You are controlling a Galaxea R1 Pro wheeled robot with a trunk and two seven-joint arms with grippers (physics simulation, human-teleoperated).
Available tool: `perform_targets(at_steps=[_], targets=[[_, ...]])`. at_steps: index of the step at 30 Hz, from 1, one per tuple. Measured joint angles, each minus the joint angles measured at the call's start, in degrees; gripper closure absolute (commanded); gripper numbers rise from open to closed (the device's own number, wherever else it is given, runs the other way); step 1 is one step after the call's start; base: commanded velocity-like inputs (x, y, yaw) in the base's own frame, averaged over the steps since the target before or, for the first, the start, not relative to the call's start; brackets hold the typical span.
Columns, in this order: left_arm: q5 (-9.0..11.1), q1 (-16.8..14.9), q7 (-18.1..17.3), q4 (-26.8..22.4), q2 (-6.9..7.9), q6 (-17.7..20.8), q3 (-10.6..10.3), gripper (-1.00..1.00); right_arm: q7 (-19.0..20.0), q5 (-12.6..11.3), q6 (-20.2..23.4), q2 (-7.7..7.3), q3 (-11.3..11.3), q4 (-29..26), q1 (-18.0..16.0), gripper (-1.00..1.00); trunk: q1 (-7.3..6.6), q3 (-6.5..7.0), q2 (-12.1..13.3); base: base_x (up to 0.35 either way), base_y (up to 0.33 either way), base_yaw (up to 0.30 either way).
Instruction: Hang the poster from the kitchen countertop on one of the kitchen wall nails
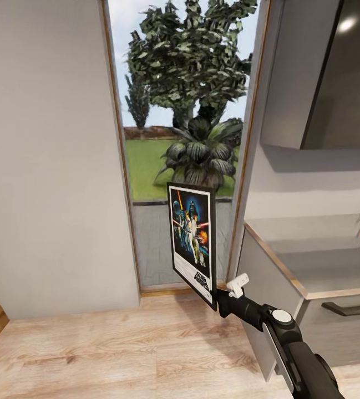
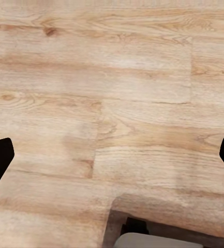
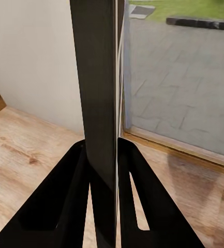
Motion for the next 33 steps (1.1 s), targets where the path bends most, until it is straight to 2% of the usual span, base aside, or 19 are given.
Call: perform_targets(at_steps=[33], targets=[[0.0,0.0,0.0,0.0,-0.02,0.0,0.0,-1.00,0.0,0.0,0.0,0.00,0.0,0.0,0.0,1.00,-7.26,5.95,13.3,0.000,0.000,0.000]])
